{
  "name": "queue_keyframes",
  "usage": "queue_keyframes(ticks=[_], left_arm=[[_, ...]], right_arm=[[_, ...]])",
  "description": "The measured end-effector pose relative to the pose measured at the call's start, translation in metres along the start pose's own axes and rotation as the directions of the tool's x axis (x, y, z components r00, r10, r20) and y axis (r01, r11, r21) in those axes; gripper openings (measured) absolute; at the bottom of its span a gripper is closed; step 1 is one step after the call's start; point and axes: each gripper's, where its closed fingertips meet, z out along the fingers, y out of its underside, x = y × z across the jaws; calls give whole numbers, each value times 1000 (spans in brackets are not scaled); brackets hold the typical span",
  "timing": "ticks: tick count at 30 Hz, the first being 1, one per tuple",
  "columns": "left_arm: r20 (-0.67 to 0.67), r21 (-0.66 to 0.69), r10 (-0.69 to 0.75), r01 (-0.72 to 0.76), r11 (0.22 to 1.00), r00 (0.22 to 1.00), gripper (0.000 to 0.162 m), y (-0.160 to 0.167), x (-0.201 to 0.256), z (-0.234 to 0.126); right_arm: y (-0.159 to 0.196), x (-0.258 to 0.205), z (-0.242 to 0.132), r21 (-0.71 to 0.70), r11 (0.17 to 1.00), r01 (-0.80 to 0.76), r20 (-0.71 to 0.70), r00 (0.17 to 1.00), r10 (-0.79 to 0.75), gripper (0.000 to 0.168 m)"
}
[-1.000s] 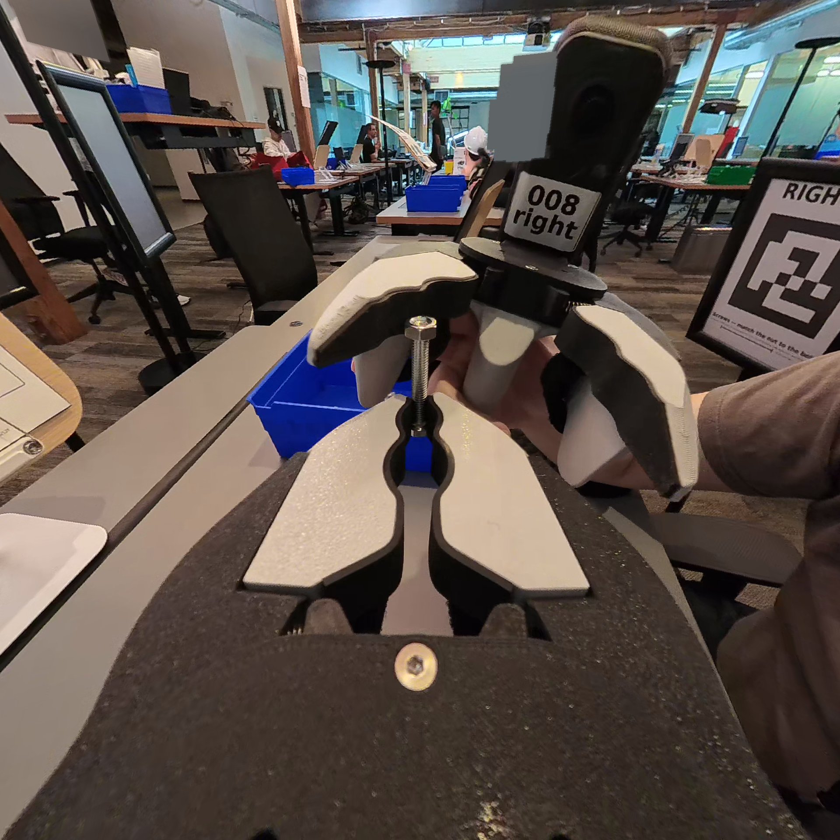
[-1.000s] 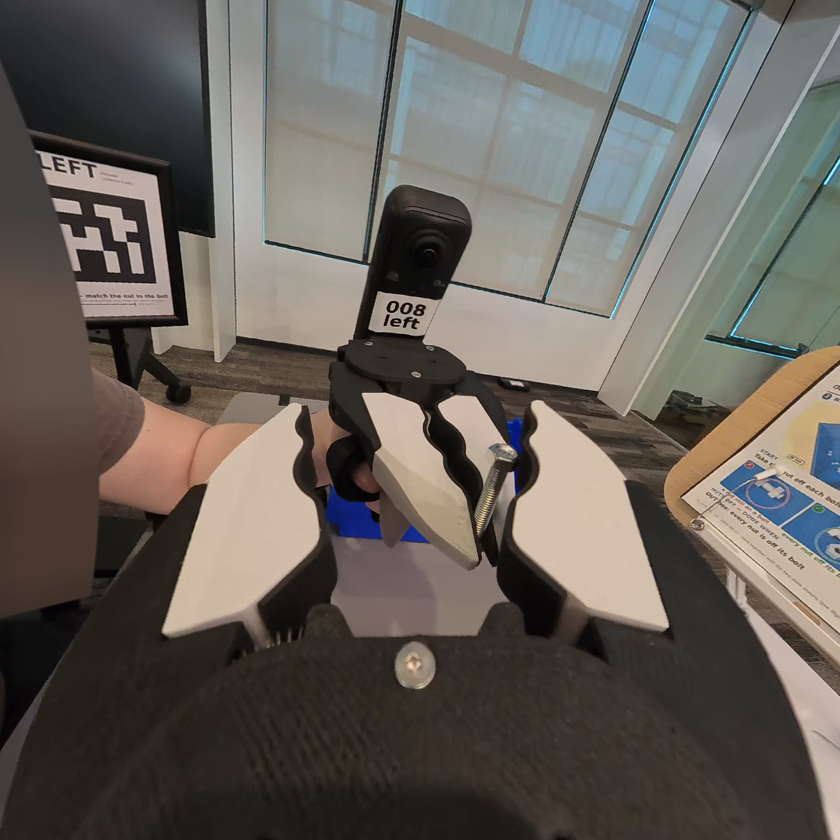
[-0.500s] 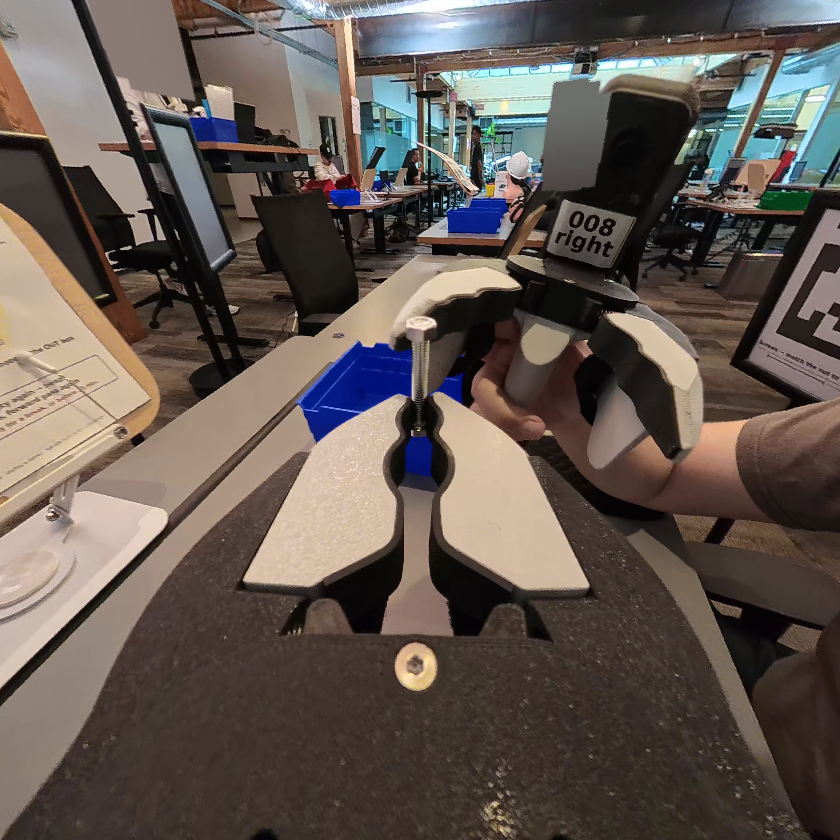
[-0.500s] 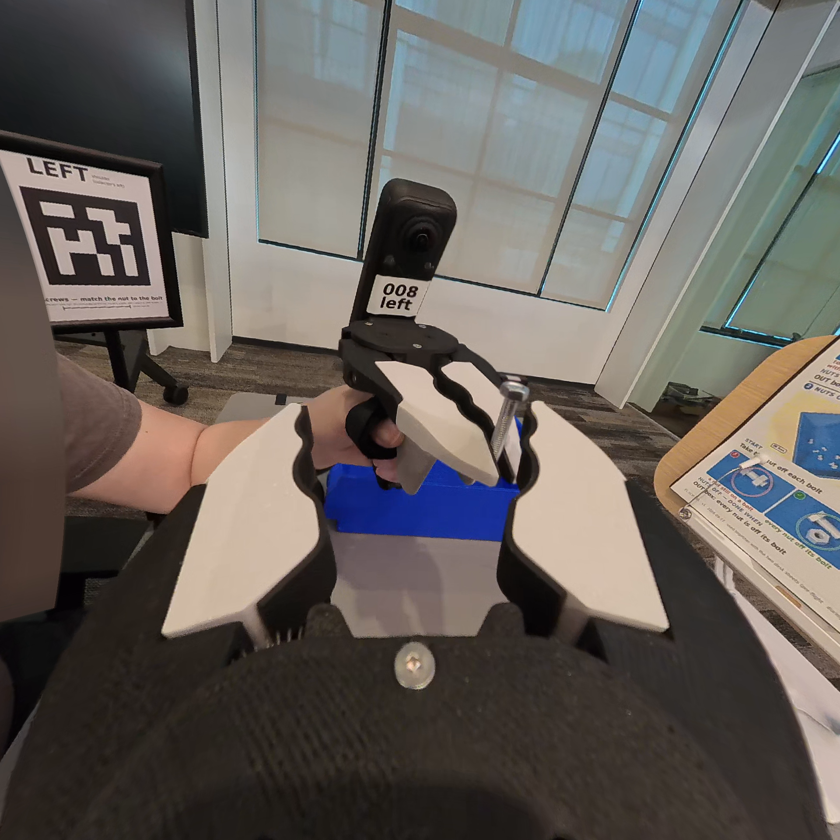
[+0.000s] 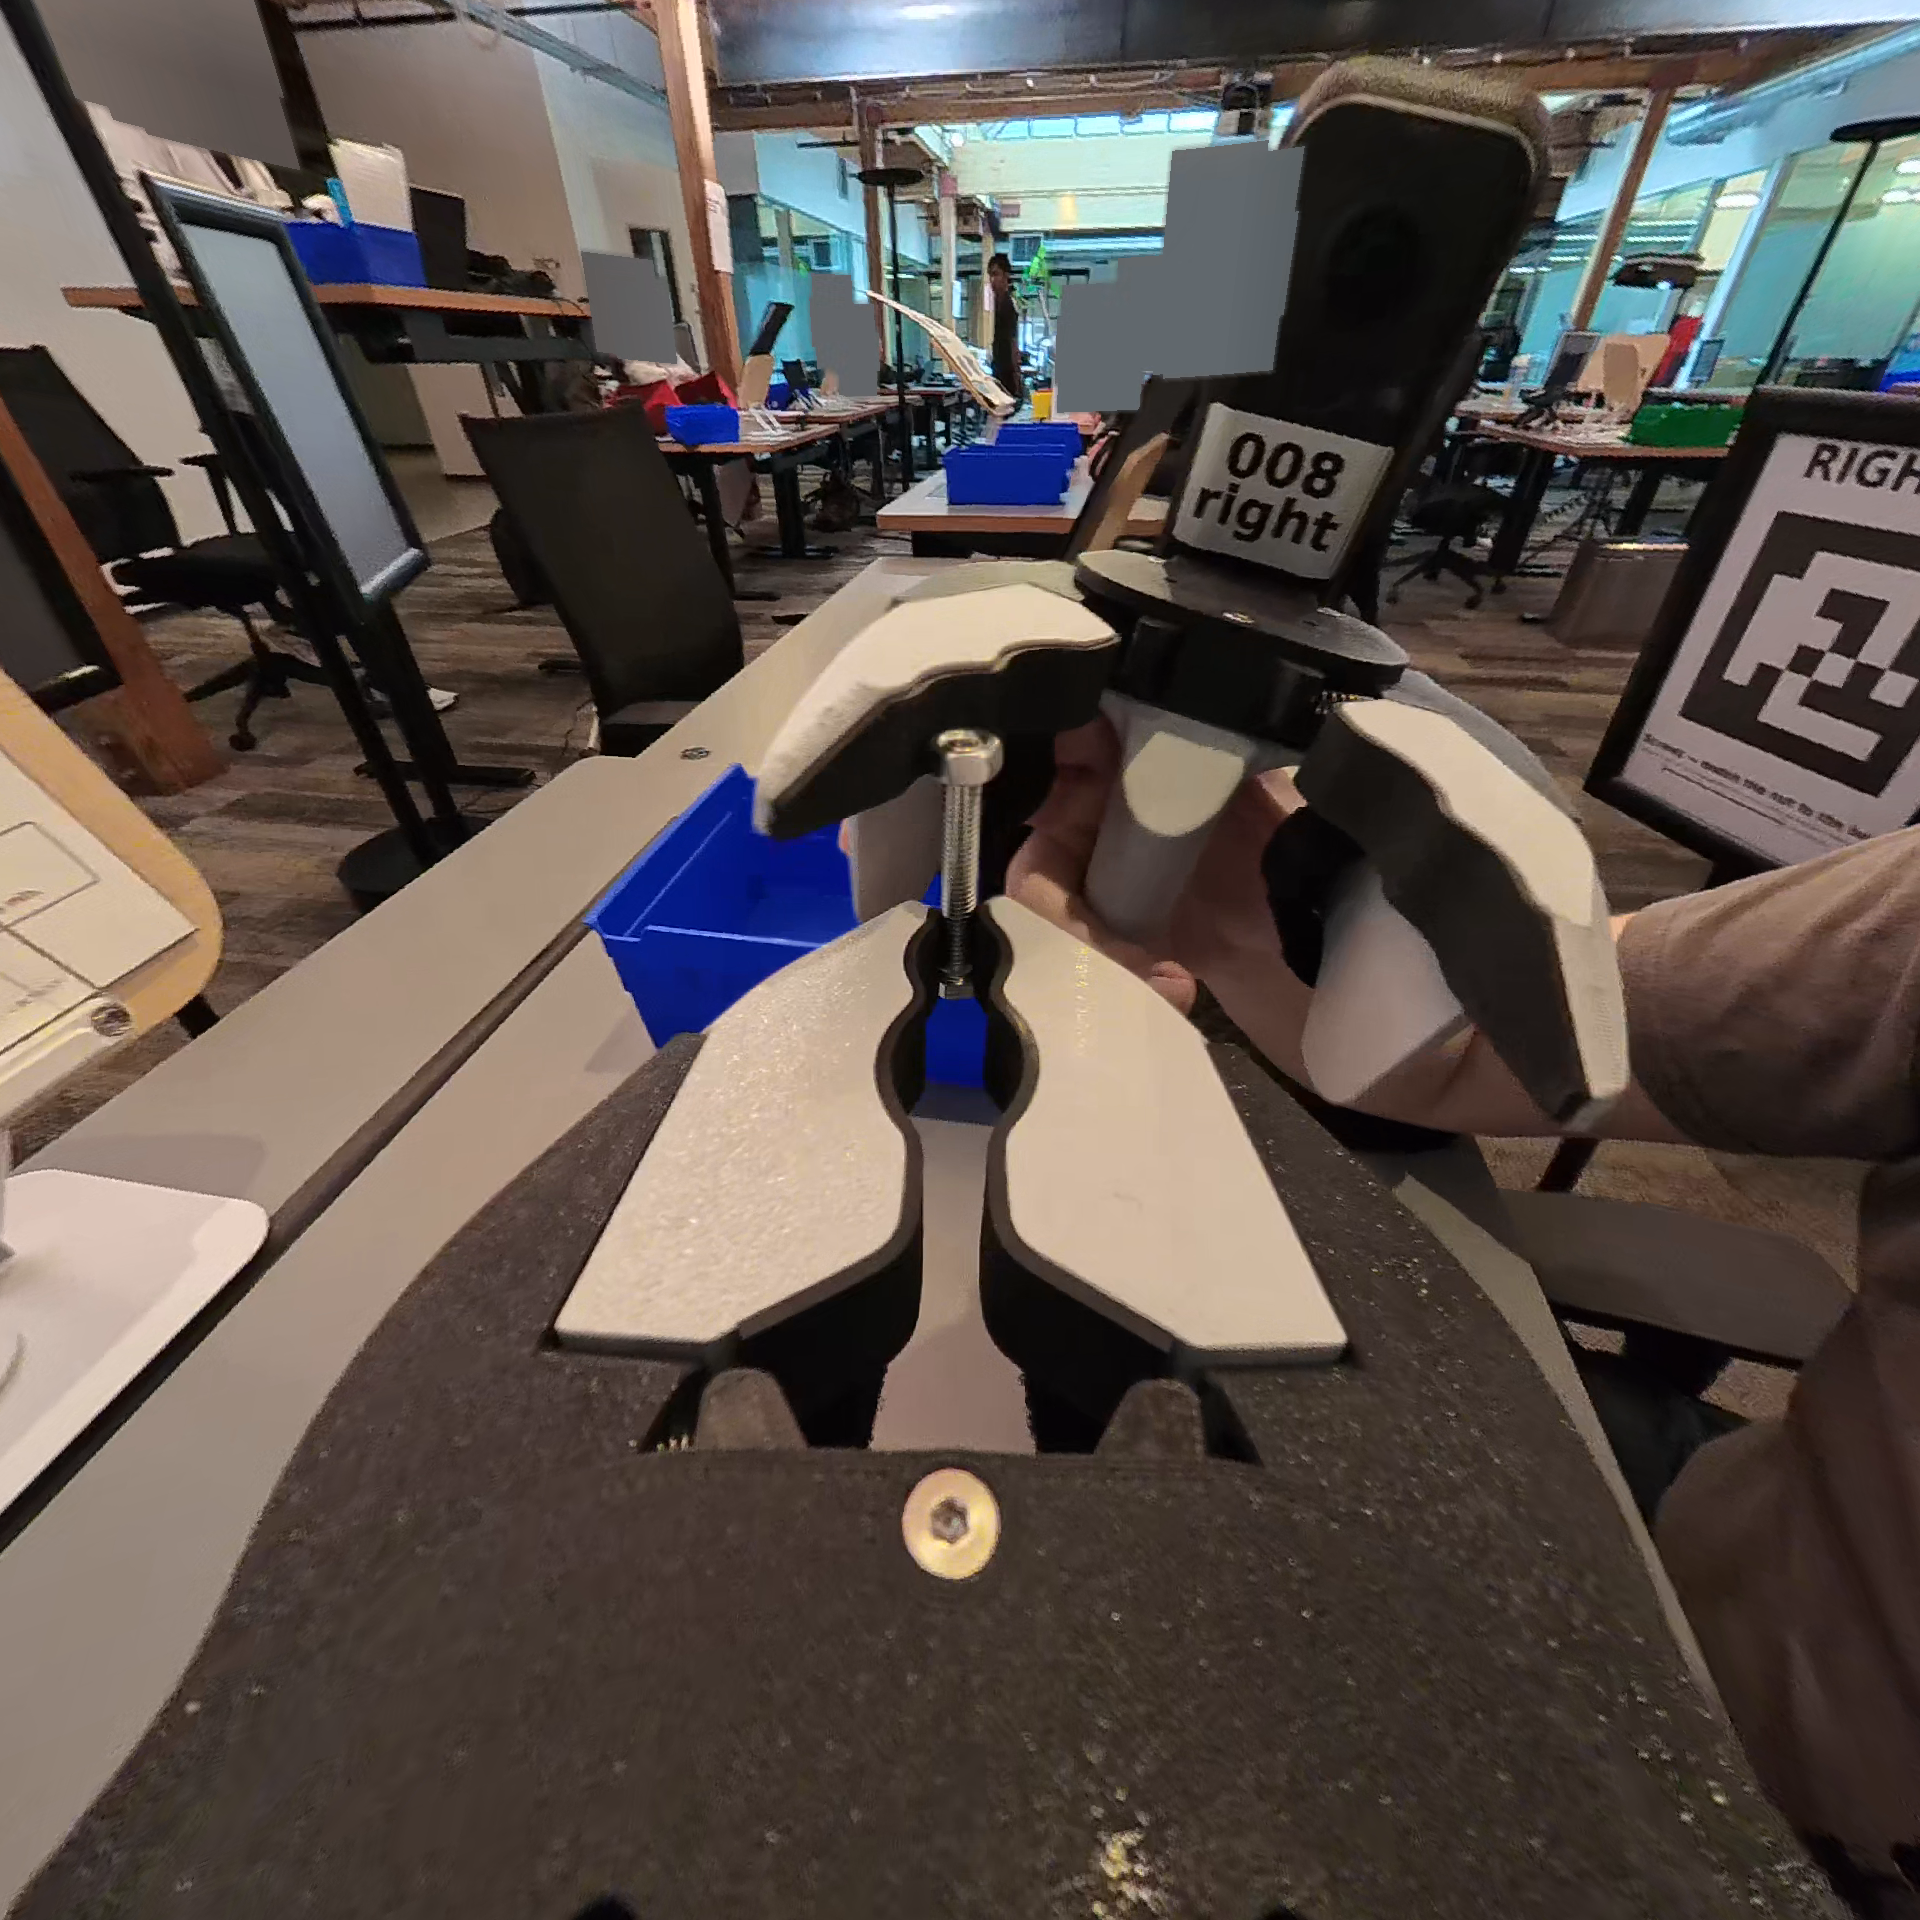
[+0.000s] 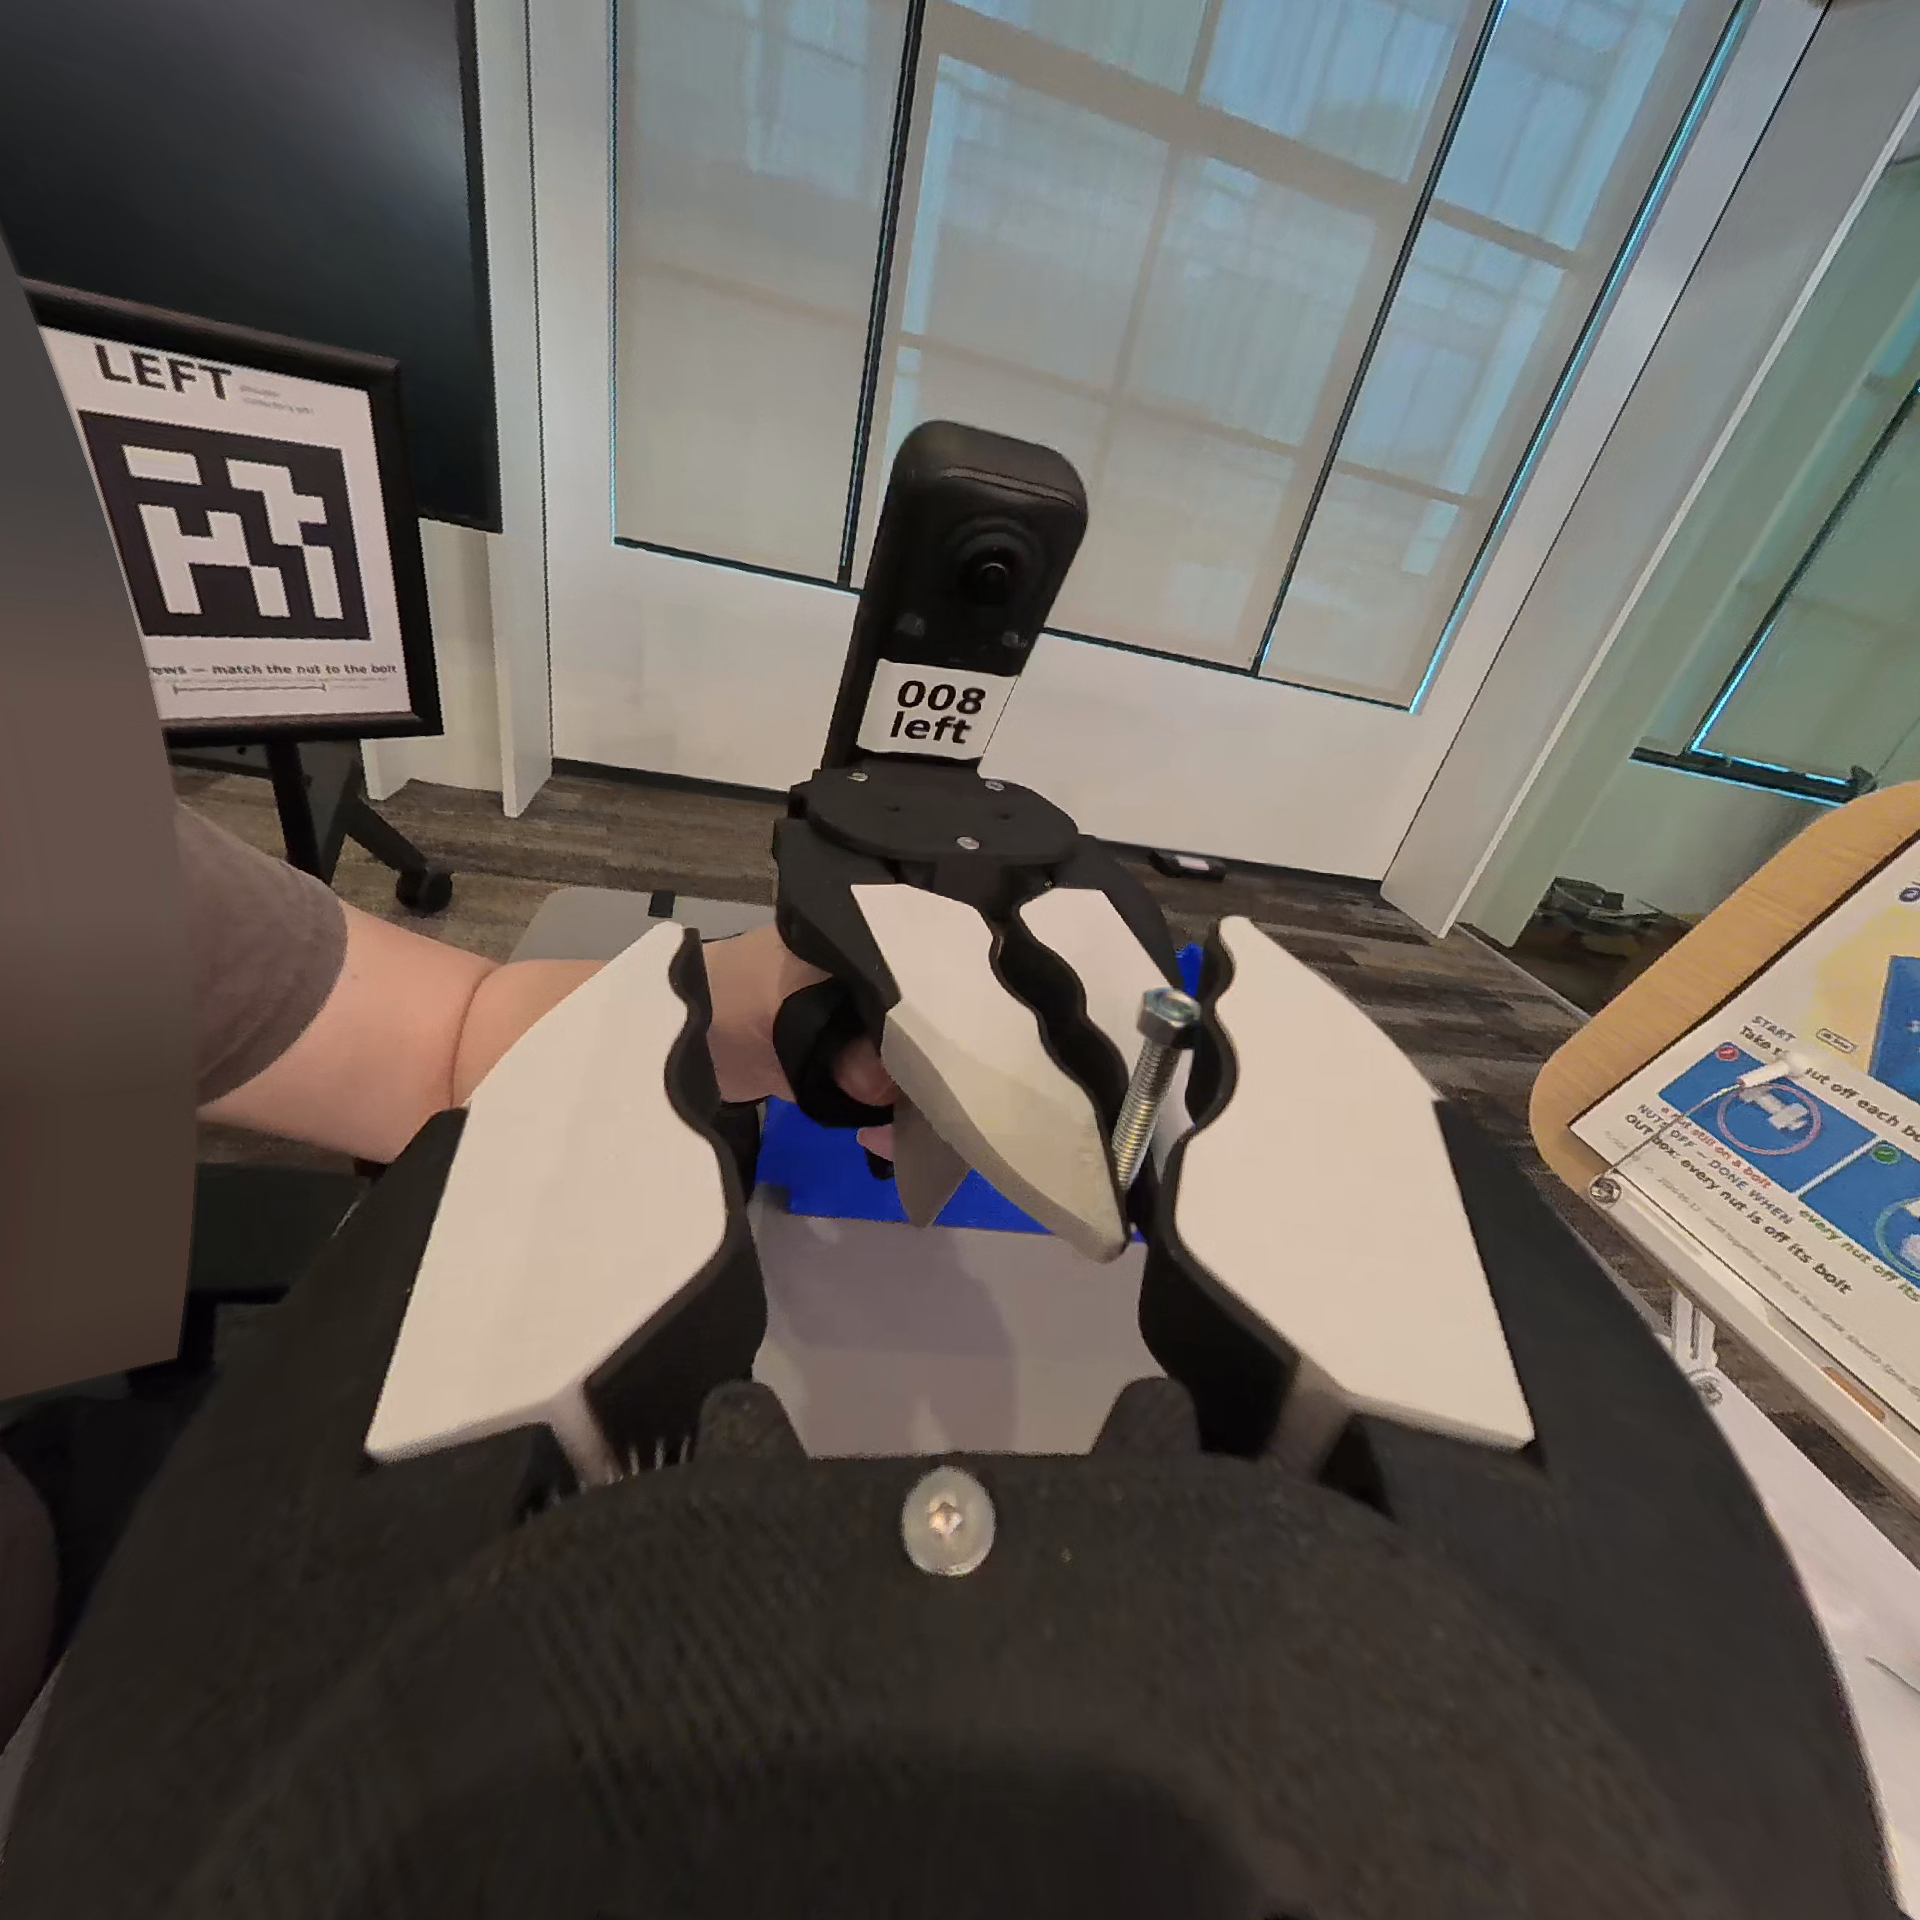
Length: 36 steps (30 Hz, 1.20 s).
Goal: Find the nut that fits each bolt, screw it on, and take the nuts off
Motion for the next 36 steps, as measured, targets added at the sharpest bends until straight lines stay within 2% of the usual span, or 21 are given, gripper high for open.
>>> queue_keyframes(ticks=[8, 14, 17, 25, 31, 36], left_arm=[[60, 25, -12, 10, 1000, 998, 5, -8, -16, -13], [-15, -6, 7, -7, 1000, 1000, 5, -2, 3, -2], [12, -32, 35, -35, 999, 999, 5, 3, 2, 1], [81, 14, -11, 10, 1000, 997, 5, -7, -21, -16], [-8, -1, -6, 6, 1000, 1000, 5, -3, -2, -5], [16, -22, 5, -5, 1000, 1000, 5, 1, -4, -2]], right_arm=[[-7, 6, -7, 23, 1000, -8, -28, 1000, 9, 90], [-2, 9, -3, 24, 999, -31, -41, 999, 32, 90], [1, 5, 0, 7, 1000, -21, -25, 999, 21, 90], [-4, 9, -6, 4, 1000, -8, -46, 999, 8, 89], [1, 11, -2, 2, 1000, -16, -62, 998, 16, 89], [7, 4, 3, -29, 1000, 0, -31, 1000, 0, 91]])
